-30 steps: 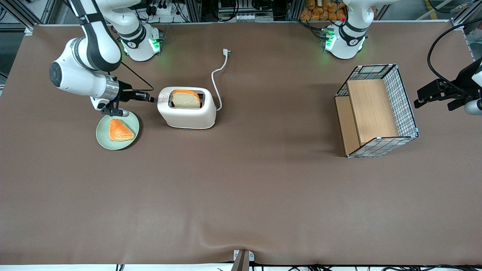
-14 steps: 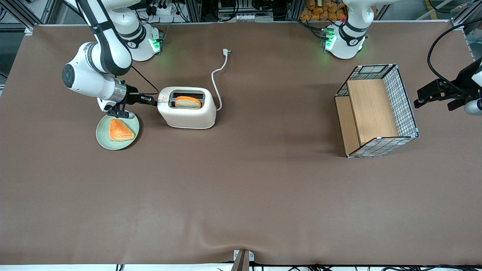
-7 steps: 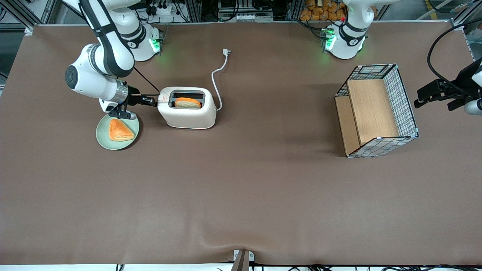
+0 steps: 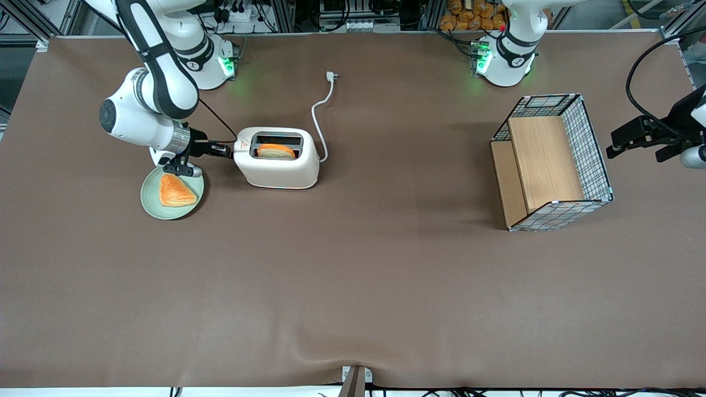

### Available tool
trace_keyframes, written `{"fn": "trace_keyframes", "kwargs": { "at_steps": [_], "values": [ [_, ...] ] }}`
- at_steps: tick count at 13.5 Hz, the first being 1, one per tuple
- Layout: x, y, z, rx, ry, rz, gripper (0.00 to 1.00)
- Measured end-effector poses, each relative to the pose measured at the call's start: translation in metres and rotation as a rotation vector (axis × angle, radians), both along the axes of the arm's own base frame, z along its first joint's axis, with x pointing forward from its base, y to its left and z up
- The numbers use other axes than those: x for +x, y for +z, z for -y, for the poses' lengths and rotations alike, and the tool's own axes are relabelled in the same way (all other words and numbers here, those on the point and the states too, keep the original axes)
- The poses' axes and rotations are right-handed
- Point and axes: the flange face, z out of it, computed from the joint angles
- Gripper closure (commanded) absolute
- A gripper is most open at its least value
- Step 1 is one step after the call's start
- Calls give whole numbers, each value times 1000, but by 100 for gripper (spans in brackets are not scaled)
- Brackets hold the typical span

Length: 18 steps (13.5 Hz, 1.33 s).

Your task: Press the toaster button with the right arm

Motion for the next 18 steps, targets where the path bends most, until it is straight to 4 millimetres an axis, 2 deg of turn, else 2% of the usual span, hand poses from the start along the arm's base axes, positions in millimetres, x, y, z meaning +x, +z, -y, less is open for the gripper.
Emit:
{"fn": "trace_keyframes", "kwargs": {
  "at_steps": [18],
  "values": [
    [2, 1, 4, 26, 27, 9, 100]
  ]
}}
